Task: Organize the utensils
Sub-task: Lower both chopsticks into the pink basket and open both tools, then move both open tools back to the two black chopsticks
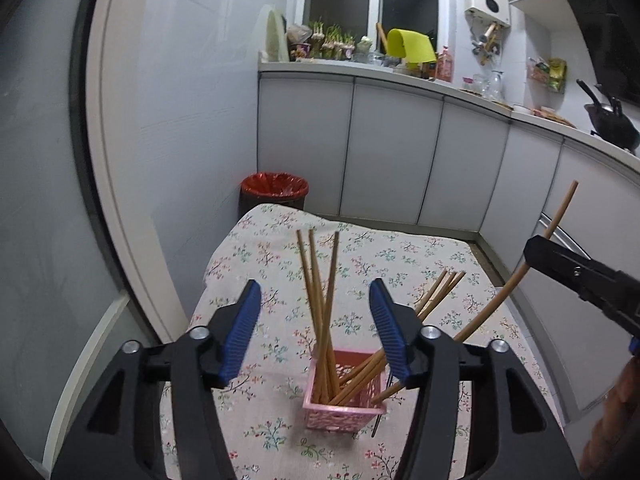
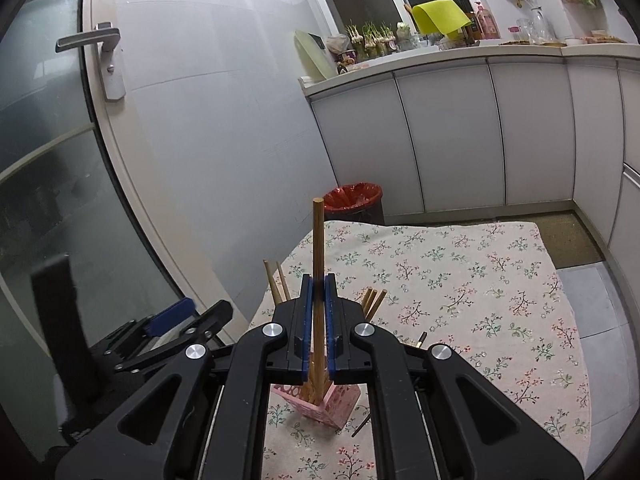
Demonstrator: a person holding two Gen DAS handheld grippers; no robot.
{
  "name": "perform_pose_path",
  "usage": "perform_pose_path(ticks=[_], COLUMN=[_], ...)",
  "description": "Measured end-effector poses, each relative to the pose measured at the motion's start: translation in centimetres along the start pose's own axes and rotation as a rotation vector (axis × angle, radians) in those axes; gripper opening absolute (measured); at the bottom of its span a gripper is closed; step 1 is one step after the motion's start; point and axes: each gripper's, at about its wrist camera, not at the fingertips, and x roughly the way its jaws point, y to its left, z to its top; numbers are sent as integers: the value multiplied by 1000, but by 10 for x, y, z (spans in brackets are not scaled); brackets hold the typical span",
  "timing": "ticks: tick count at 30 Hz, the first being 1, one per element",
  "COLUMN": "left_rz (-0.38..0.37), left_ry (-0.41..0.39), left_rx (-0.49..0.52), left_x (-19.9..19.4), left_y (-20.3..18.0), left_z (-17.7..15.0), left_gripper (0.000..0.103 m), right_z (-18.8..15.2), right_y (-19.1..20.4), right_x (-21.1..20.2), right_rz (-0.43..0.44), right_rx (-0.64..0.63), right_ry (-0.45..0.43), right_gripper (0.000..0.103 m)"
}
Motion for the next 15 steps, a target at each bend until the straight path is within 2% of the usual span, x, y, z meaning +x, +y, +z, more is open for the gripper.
perform_pose_path(ticks=[2, 5, 7, 11, 13, 15], left_rz=[10, 25, 27, 6, 2, 2], left_ry=[14, 29, 37, 67, 76, 90], left_rx=[2, 12, 10, -13, -22, -25], left_x=[1, 2, 4, 5, 5, 5], left_y=[3, 6, 6, 8, 8, 8], left_z=[-4, -8, -8, -9, -10, -13], left_gripper=[58, 62, 67, 80, 86, 91], right_z=[-4, -7, -7, -4, -3, -3], right_y=[-2, -4, -5, -10, -13, -19], right_x=[9, 14, 13, 3, -1, -7], right_rz=[-2, -2, 0, 7, 3, -11], right_rx=[2, 13, 19, 31, 33, 31], right_ry=[21, 40, 40, 28, 28, 32], right_gripper=[5, 15, 42, 64, 82, 93])
